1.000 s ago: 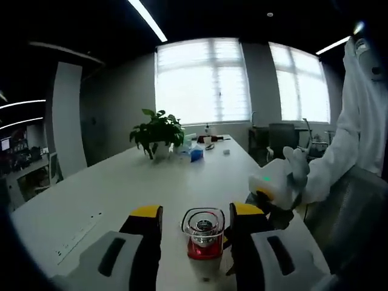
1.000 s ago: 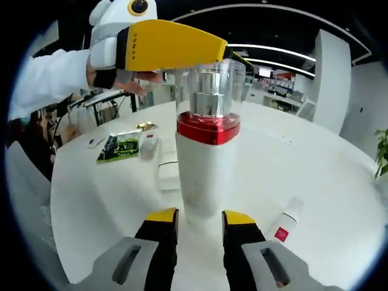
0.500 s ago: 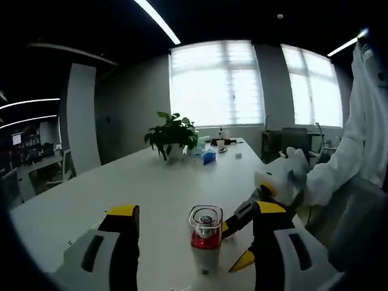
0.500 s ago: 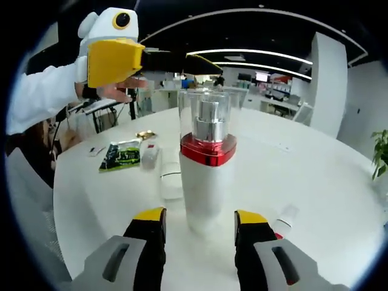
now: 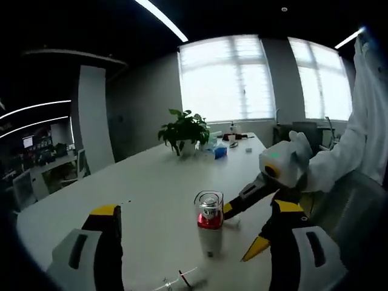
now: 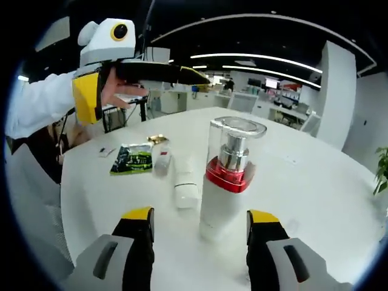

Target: Arrange the skincare products in the storage area until every visible bottle or jar stands upright without overlapping.

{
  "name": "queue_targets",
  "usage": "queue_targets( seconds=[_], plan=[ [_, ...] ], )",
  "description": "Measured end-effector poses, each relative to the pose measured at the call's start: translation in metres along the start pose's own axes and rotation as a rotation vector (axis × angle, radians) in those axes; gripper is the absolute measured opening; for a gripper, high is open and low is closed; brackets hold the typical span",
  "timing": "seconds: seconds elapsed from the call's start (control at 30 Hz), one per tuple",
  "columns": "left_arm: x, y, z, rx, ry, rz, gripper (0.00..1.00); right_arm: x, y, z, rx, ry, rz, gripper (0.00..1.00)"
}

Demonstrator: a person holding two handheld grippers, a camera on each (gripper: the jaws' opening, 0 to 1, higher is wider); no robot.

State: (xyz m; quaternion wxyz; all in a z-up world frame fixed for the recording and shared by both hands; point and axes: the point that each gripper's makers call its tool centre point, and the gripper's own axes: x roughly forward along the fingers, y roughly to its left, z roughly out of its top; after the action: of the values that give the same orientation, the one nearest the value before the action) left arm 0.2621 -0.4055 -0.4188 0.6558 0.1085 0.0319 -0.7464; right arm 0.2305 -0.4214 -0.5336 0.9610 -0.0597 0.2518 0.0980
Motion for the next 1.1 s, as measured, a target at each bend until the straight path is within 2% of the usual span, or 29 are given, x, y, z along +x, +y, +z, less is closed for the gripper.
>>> queue_targets(
  seconds=[0.07,0.13,0.3,0.43,0.53,0.63,0.73,0.87,0.93,1.0,1.1],
  plan=[
    [-0.004,0.002,-0.005,-0.003,0.018,0.017,0.99,-0.003,0.004,0.001,-0.005,0.002,0.006,0.64],
    [-0.009,0.006,-0.014,-0.022,0.062,0.055,0.99,-0.006,0.006,0.001,-0.014,0.006,0.012,0.68],
    [-0.02,0.003,-0.022,-0.024,0.105,0.08,0.99,-0.014,0.013,0.002,-0.017,0.019,0.025,0.78],
    [-0.032,0.002,-0.022,-0.036,0.118,0.11,0.99,-0.018,0.016,0.002,-0.026,0.028,0.03,0.84],
    [-0.04,0.005,-0.027,-0.09,0.135,0.134,0.99,-0.022,0.018,-0.001,-0.042,0.07,0.043,0.93],
    [-0.05,0.004,-0.03,-0.105,0.146,0.153,0.99,-0.026,0.02,0.003,-0.053,0.066,0.042,0.99],
    [-0.062,0.009,-0.036,-0.12,0.175,0.195,0.99,-0.032,0.022,0.009,-0.05,0.056,0.05,0.99],
    [-0.078,0.009,-0.042,-0.198,0.194,0.231,0.99,-0.042,0.027,0.015,-0.044,0.045,0.048,0.99],
    [-0.087,0.01,-0.045,-0.195,0.208,0.261,0.99,-0.045,0.03,0.015,-0.01,0.051,0.065,0.99],
    [-0.098,0.014,-0.052,-0.15,0.244,0.308,0.99,-0.049,0.031,0.018,-0.006,0.043,0.066,0.99],
    [-0.106,0.009,-0.058,-0.189,0.262,0.314,0.99,-0.055,0.034,0.018,-0.015,0.049,0.065,0.99]
  ],
)
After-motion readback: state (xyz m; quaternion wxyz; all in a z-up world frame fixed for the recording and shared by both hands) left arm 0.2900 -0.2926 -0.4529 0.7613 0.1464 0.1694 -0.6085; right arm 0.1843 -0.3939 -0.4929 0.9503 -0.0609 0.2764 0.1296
